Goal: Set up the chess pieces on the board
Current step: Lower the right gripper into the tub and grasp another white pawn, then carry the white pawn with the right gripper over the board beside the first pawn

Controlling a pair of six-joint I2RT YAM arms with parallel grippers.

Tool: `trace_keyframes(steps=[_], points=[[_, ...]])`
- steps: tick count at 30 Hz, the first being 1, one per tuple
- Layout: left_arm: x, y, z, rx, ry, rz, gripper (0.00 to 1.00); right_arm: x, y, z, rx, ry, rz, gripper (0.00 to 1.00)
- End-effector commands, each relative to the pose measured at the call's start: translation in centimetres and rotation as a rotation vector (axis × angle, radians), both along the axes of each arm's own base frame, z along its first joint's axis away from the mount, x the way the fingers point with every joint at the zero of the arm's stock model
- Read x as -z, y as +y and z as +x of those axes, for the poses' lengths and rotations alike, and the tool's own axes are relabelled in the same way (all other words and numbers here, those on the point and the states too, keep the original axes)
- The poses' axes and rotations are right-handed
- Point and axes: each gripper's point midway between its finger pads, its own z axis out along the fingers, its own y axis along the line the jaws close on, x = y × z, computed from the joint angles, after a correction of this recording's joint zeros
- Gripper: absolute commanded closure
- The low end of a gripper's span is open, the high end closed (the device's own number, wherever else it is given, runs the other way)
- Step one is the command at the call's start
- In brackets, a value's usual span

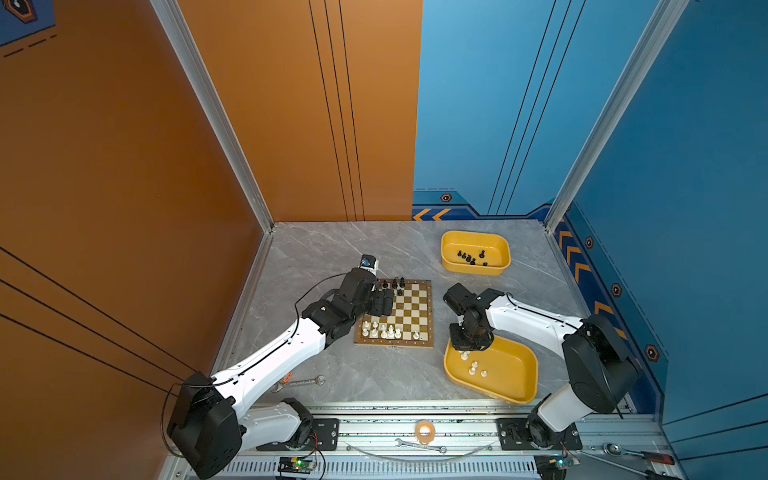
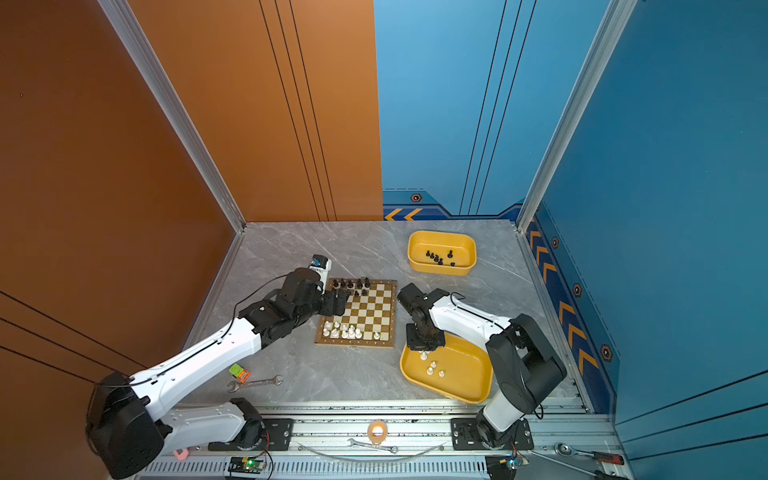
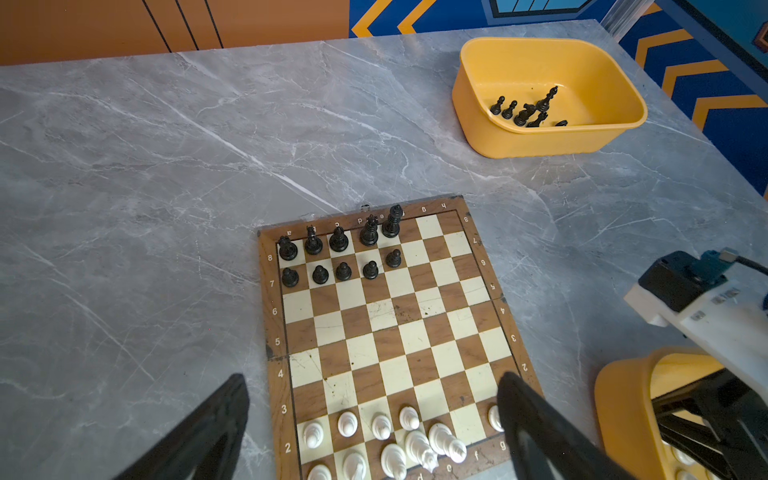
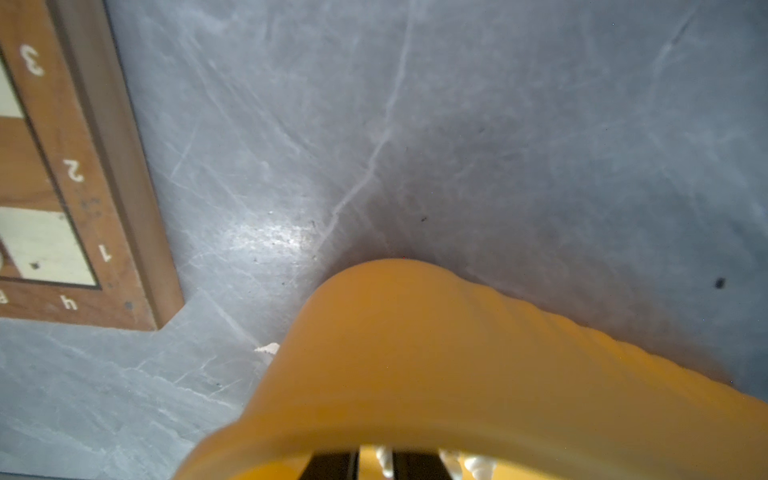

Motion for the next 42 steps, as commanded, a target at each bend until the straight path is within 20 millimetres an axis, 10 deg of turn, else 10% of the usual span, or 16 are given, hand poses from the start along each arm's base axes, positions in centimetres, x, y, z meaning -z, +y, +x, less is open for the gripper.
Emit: trace_keyframes(steps=[1, 17, 32, 42], points=[[-1.0, 0.2, 0.2, -0.011, -0.017, 0.017, 0.06, 0.7, 0.0, -0.1, -0.017, 0.019, 0.006, 0.83], [-1.3, 0.7, 0.2, -0.022, -0.027, 0.031, 0.06, 0.6, 0.1, 0.0, -0.02, 0.026, 0.005, 0.94], [-1.5, 3.1, 0.9, -0.074, -0.041, 0.03, 0.05, -7.7, 0.5, 2.8, -0.043, -0.097, 0.016, 0.95], [-1.2, 6.4, -0.6, -0.142, -0.043, 0.021, 0.05, -9.8, 4.7, 6.6, -0.1, -0.122, 0.059, 0.95]])
